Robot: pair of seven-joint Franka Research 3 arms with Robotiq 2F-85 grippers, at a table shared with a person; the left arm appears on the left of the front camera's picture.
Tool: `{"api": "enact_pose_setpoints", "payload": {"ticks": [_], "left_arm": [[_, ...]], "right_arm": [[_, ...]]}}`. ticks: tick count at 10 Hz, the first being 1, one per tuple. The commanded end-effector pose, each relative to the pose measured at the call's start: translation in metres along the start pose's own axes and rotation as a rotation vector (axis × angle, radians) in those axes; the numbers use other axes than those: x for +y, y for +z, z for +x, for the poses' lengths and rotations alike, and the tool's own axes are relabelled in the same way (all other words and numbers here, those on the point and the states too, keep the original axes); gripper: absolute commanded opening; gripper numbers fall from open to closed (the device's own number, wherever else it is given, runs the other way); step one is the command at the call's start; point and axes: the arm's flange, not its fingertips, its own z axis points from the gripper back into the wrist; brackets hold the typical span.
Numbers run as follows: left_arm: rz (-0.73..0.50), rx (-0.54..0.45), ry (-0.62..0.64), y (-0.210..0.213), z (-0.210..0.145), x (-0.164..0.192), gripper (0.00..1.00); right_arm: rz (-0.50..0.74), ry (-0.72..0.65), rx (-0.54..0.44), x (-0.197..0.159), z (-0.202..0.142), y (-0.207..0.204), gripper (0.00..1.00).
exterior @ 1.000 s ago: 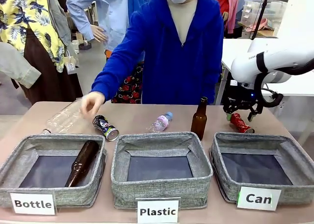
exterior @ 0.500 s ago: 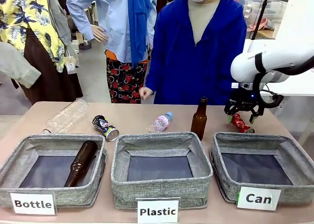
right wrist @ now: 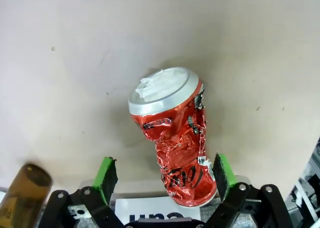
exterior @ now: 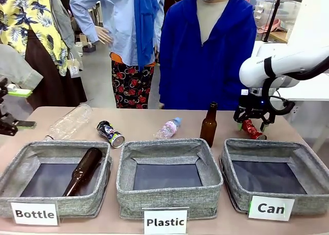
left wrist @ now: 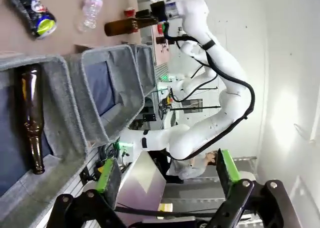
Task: Sort the can waste into the basket.
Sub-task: Pick up the can waste from the table and place it in the right Fabric basket.
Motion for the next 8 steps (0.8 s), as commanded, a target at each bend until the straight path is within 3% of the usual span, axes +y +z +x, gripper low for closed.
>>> {"api": "enact_pose_setpoints", "payload": {"ticks": [1, 2, 3, 4, 5, 7, 8], "left_arm": [[-0.004, -0.014, -0.042, 0.0032, -0.0164, -0.0129, 1.0], [-0.004, -0.014, -0.042, 0.0032, -0.0164, -0.0129, 1.0], [-0.004, -0.014, -0.042, 0.0032, -0.0164, -0.0129, 1.0], [-0.004, -0.014, -0.042, 0.0032, -0.0164, -0.0129, 1.0], [-0.004, -0.014, -0.042, 0.0032, -0.0164, -0.0129, 1.0], [-0.004, -0.014, -0.042, 0.0032, -0.0164, -0.0129, 1.0], [-0.004, -0.014, -0.042, 0.0032, -0.0164, -0.0129, 1.0]], "right_arm": [[-0.04, -0.034, 0.016, 0.0042, 0.0093, 0.0066, 1.0], [-0.044, -0.035, 0.015, 0.0043, 0.0094, 0.0067, 0.9], [-0.045, -0.04, 0.026, 0.0033, 0.0093, 0.0056, 0.41], [-0.049, -0.044, 0.029, 0.0029, 0.0104, 0.005, 0.3], [-0.051, -0.044, 0.038, 0.0036, 0.0085, 0.0039, 0.0], [-0.054, -0.047, 0.038, 0.0049, 0.0105, 0.0039, 0.0], [-0.058, -0.043, 0.042, 0.0051, 0.0095, 0.003, 0.05]]}}
